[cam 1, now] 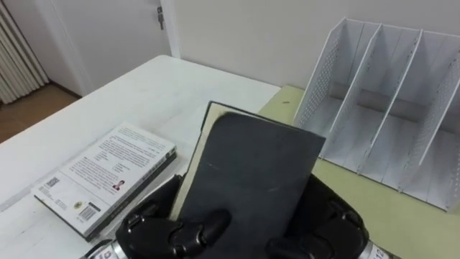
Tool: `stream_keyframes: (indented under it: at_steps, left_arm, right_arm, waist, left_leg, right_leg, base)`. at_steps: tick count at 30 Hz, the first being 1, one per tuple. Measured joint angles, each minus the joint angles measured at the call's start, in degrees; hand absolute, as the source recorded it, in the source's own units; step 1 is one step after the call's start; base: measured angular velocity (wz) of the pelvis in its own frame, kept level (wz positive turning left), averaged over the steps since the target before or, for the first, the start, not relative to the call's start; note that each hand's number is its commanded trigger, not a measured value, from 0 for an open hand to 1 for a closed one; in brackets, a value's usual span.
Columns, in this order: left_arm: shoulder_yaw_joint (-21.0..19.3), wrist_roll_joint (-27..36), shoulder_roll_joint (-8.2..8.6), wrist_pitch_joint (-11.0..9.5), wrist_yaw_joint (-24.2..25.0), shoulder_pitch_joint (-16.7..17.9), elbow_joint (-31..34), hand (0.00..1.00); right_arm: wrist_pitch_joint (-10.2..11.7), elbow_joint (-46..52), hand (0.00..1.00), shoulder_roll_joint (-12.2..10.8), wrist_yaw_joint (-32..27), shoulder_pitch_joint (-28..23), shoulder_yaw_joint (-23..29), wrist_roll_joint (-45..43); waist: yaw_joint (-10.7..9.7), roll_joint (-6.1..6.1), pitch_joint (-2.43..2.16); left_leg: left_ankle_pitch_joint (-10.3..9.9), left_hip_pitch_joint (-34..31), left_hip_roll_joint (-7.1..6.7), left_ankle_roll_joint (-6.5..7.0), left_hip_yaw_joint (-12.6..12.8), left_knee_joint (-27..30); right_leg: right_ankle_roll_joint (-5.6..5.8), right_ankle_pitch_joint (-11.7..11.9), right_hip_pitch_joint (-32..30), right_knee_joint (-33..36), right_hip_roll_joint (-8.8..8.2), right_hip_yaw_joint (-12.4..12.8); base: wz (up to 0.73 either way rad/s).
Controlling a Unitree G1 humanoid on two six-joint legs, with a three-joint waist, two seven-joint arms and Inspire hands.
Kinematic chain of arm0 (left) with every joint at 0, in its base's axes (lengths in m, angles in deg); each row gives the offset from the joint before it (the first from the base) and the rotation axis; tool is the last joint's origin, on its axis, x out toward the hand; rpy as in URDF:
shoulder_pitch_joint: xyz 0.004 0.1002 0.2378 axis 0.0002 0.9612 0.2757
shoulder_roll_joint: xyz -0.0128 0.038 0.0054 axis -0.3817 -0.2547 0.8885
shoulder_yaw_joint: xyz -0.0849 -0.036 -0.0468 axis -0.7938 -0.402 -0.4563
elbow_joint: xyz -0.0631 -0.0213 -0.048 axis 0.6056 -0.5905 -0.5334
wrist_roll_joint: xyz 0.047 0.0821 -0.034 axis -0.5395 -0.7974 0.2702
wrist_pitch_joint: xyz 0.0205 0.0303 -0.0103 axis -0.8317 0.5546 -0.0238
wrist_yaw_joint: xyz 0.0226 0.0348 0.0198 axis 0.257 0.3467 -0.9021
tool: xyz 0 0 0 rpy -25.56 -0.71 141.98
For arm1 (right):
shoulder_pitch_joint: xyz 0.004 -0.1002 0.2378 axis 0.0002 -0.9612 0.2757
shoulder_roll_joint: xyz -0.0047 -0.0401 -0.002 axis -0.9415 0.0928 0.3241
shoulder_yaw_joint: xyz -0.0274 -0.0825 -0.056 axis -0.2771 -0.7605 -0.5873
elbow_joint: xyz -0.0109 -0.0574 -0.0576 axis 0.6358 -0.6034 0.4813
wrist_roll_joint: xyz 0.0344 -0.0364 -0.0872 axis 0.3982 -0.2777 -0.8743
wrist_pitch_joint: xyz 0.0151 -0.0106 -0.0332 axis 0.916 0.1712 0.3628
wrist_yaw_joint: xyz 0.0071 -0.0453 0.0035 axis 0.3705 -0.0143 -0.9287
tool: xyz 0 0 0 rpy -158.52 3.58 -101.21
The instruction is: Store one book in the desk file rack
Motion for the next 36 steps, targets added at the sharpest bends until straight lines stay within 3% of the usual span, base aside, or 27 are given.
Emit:
stream_keyframes:
  at_steps: [4, 9, 11, 16, 20, 21, 22, 24, 26, 27, 28, 36]
  left_arm:
    - [1.08, -0.06, -3.28, 1.34, 1.12, -1.26, -0.03, 1.0]
    - [1.67, -0.08, -5.47, 2.96, 1.98, -1.26, -0.27, 1.0]
    - [2.47, -0.07, -6.33, 2.96, 2.21, -1.29, -0.56, 1.0]
    - [4.77, -0.07, -10.26, 2.96, 3.14, -1.29, -0.96, 1.0]
    - [6.16, -0.1, -11.68, 2.96, 3.52, -1.29, -2.03, 1.0]
    - [6.19, -0.42, -11.73, 2.96, 3.57, -1.29, -2.4, 1.0]
    - [6.19, -0.59, -11.73, 2.96, 3.59, -1.29, -3.01, 1.0]
    - [6.19, -0.81, -11.74, 2.96, 3.8, -1.29, -4.11, 1.0]
    - [6.19, -1.22, -11.75, 2.97, 4.54, -1.29, -4.9, 1.0]
    - [6.2, -1.55, -11.77, 3.23, 4.98, -1.29, -5.51, 1.0]
    - [6.2, -1.64, -11.77, 3.42, 5.03, -1.29, -6.4, 1.0]
    - [8.83, -2.93, -11.75, 4.0, 8.44, -1.37, -7.31, 1.0]
  right_arm:
    - [-0.82, -0.01, 0.0, 1.78, 0.69, 0.03, -0.66, -0.08]
    - [-2.16, -0.01, 0.0, 3.36, 0.82, -0.15, -1.24, -0.07]
    - [-2.39, -0.02, 0.0, 4.33, 1.03, -0.31, -1.5, -0.05]
    - [-2.7, -0.02, 0.0, 8.28, 1.87, -0.48, -3.03, 0.23]
    - [-3.37, -0.1, 0.02, 9.95, 1.93, -0.69, -3.83, 0.23]
    - [-3.67, -0.24, 0.05, 10.31, 1.94, -0.69, -3.87, 0.23]
    - [-3.75, -0.38, 0.19, 10.53, 1.95, -0.69, -3.94, 0.23]
    - [-3.86, -0.44, 0.65, 10.74, 1.95, -0.74, -3.99, 0.23]
    - [-4.47, -0.65, 0.8, 11.26, 1.92, -0.74, -3.99, 0.23]
    - [-4.78, -0.85, 0.94, 11.98, 1.94, -0.73, -3.98, 0.23]
    - [-5.07, -0.86, 1.0, 12.34, 1.97, -0.74, -4.08, 0.23]
    - [-5.11, -1.46, 1.0, 12.36, 1.23, -0.74, -5.34, -0.61]
  waist:
    - [-0.4, -0.32, 0.12]
    - [-0.45, -0.41, 0.18]
    - [-0.45, -0.46, 0.21]
    - [-0.4, -0.62, 0.13]
    - [-0.38, -0.61, 0.11]
    - [-0.32, -0.61, 0.1]
    - [-0.09, -0.56, 0.07]
    - [-0.02, -0.49, 0.06]
    - [0.02, -0.3, 0.05]
    - [0.1, -0.05, 0.03]
    - [0.12, 0.18, -0.01]
    - [0.24, 0.73, 0.02]
  left_leg:
    - [0.0, -0.51, -0.01, 0.0, 0.03, 0.2]
    - [0.0, -0.63, -0.03, 0.01, 0.0, 0.62]
    - [-0.01, -0.58, -0.02, 0.01, -0.01, 0.72]
    - [-0.01, -1.21, 0.0, 0.01, -0.05, 0.85]
    - [-0.01, -1.28, -0.01, 0.01, -0.01, 0.99]
    - [-0.01, -1.3, 0.02, 0.01, 0.23, 1.09]
    - [-0.01, -1.3, 0.05, 0.01, 0.37, 1.14]
    - [-0.01, -1.29, 0.15, 0.0, 0.78, 1.16]
    - [-0.05, -1.3, 0.29, -0.02, 1.44, 1.15]
    - [-0.12, -1.31, 0.31, -0.02, 1.48, 1.15]
    - [-0.14, -1.3, 0.33, -0.04, 1.57, 1.15]
    - [-0.29, -1.12, 0.82, -0.27, 3.11, 1.14]
  right_leg:
    - [0.04, -0.07, -0.27, 0.0, -0.04, -0.14]
    - [0.05, -0.09, -0.25, -0.02, -0.07, -0.07]
    - [0.05, -0.09, -0.24, -0.04, -0.08, -0.12]
    - [-0.02, -0.15, -0.92, 0.57, -0.09, -0.09]
    - [-0.02, -0.15, -0.89, 0.69, -0.09, -0.13]
    - [-0.03, -0.14, -0.86, 0.7, -0.09, -0.12]
    - [-0.03, -0.14, -0.86, 0.71, -0.08, -0.13]
    - [-0.03, -0.14, -0.89, 0.69, -0.08, -0.13]
    - [-0.03, -0.14, -0.91, 0.69, -0.05, -0.12]
    - [-0.03, -0.14, -0.95, 0.72, -0.06, -0.11]
    - [-0.03, -0.14, -0.99, 0.75, -0.05, -0.1]
    - [-0.18, -0.22, -1.12, 0.76, 0.11, -0.1]
  base:
    - [0.07]
    - [0.0]
    - [0.0]
    - [0.0]
    - [0.0]
    - [0.0]
    - [0.0]
    - [0.0]
    - [0.0]
    - [0.0]
    - [0.0]
    - [0.0]
